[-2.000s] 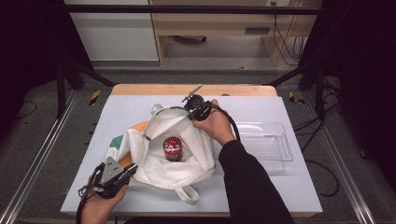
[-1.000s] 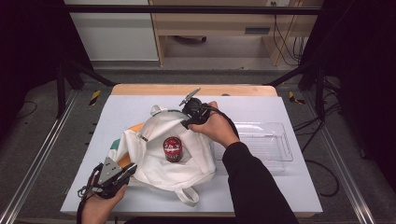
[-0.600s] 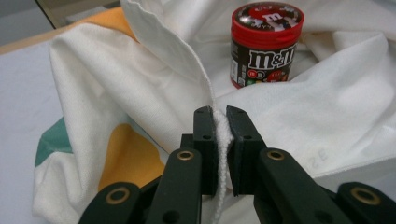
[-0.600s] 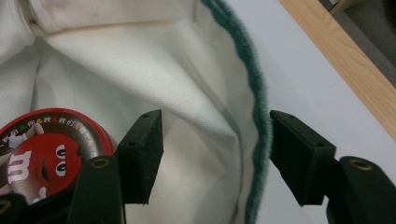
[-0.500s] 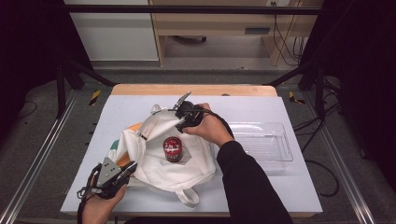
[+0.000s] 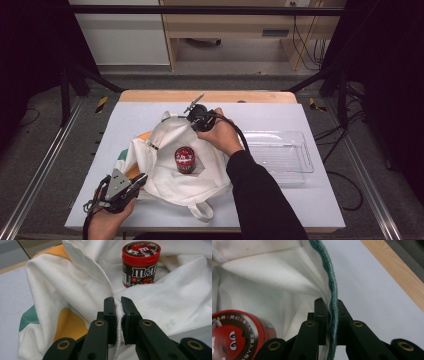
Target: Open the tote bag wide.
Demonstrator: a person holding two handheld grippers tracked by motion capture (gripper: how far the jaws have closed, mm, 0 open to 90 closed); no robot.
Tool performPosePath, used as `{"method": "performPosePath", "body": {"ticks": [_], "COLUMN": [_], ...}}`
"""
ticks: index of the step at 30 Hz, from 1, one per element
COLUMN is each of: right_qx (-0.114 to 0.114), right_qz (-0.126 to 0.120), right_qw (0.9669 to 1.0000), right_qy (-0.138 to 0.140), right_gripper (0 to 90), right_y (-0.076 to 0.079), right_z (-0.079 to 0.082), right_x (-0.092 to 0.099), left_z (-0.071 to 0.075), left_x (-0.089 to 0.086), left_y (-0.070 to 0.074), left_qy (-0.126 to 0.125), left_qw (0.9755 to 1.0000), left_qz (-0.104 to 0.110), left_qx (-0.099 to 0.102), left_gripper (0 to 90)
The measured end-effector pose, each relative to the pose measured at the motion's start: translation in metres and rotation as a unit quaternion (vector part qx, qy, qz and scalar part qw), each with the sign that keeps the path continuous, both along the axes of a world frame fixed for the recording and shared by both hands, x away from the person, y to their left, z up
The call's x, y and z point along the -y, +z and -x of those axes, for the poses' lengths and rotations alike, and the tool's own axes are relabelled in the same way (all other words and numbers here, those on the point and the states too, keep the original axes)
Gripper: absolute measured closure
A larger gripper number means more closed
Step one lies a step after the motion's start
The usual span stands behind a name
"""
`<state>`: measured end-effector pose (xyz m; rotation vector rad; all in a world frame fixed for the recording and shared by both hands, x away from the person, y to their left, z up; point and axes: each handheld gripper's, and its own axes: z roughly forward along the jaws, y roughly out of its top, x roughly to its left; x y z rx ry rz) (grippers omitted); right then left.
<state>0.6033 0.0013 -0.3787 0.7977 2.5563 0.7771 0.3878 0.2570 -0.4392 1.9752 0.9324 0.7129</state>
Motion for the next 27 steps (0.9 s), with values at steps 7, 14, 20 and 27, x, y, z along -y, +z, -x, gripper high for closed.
{"method": "performPosePath", "body": {"ticks": [7, 14, 20, 27], "right_qx": [-0.005, -0.011, 0.006, 0.029], "right_qz": [-0.001, 0.010, -0.017, -0.039], "right_qw": [0.9996, 0.9994, 0.9991, 0.9982], "right_qy": [-0.026, -0.031, -0.037, -0.036], "right_gripper": [85.2, 77.9, 53.0, 45.8], "right_y": [-0.001, -0.005, 0.006, 0.020], "right_z": [-0.009, -0.009, 0.003, 0.027], "right_x": [0.010, 0.005, 0.012, 0.022], "left_z": [-0.002, -0.003, -0.004, -0.004], "left_x": [-0.005, -0.004, -0.004, -0.003], "left_y": [-0.003, -0.006, -0.007, -0.006], "left_qy": [0.012, 0.010, 0.009, 0.013], "left_qw": [0.9996, 0.9997, 0.9998, 0.9999], "left_qz": [-0.018, -0.015, -0.010, -0.005], "left_qx": [-0.017, -0.017, -0.012, -0.008], "left_gripper": [83.6, 83.3, 82.4, 82.1]}}
